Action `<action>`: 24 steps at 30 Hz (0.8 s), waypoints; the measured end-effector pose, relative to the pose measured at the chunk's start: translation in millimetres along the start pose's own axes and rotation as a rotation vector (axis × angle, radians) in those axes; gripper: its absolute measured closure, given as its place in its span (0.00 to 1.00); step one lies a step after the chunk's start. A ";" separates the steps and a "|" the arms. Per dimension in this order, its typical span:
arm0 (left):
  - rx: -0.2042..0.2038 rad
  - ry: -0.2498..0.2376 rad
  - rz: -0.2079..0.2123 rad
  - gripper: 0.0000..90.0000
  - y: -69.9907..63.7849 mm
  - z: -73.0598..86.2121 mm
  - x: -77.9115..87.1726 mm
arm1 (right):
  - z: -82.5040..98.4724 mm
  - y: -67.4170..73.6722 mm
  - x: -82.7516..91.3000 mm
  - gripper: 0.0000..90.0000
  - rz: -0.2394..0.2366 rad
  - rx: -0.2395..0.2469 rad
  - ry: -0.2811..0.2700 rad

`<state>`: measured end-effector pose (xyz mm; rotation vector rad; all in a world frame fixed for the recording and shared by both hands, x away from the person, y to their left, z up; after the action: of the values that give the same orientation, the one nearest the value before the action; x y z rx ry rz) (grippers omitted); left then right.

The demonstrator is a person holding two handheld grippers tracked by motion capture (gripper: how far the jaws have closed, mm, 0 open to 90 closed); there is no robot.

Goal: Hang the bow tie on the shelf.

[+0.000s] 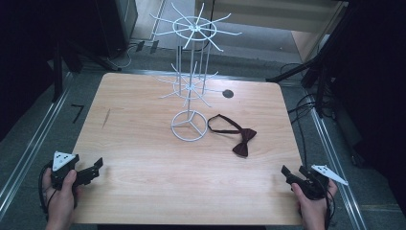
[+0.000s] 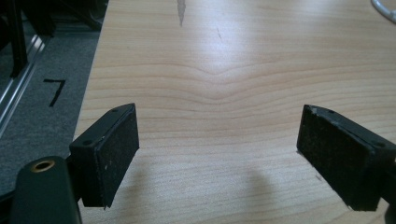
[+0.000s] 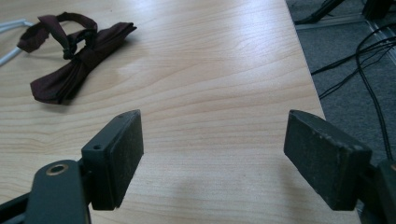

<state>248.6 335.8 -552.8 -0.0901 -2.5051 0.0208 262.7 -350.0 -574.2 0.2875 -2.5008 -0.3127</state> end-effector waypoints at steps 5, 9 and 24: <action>-0.003 0.001 -0.002 0.15 -0.3 0.0 0.2 | -3.3 4.4 -1.0 0.24 -0.012 -0.021 0.018; 0.011 0.005 0.004 0.15 0.9 0.2 -0.2 | -10.3 10.6 -1.1 0.26 0.001 -0.012 0.047; 0.020 0.008 0.009 0.15 2.1 0.2 -0.2 | -32.9 59.3 -31.5 0.32 -0.024 0.109 0.296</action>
<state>248.7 337.9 -553.1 -0.0932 -2.4957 0.0489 299.2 -290.3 -548.0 0.3787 -2.2270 -0.1314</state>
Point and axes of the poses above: each handheld gripper's, and its own axes: x roughly backward along the jaws, z roughly out of its underside, y roughly to its left, the point moved 5 cm from there along -x, roughly forward along the jaws, and after that the axes turned 2 degrees about -z, right-handed, at the moved point
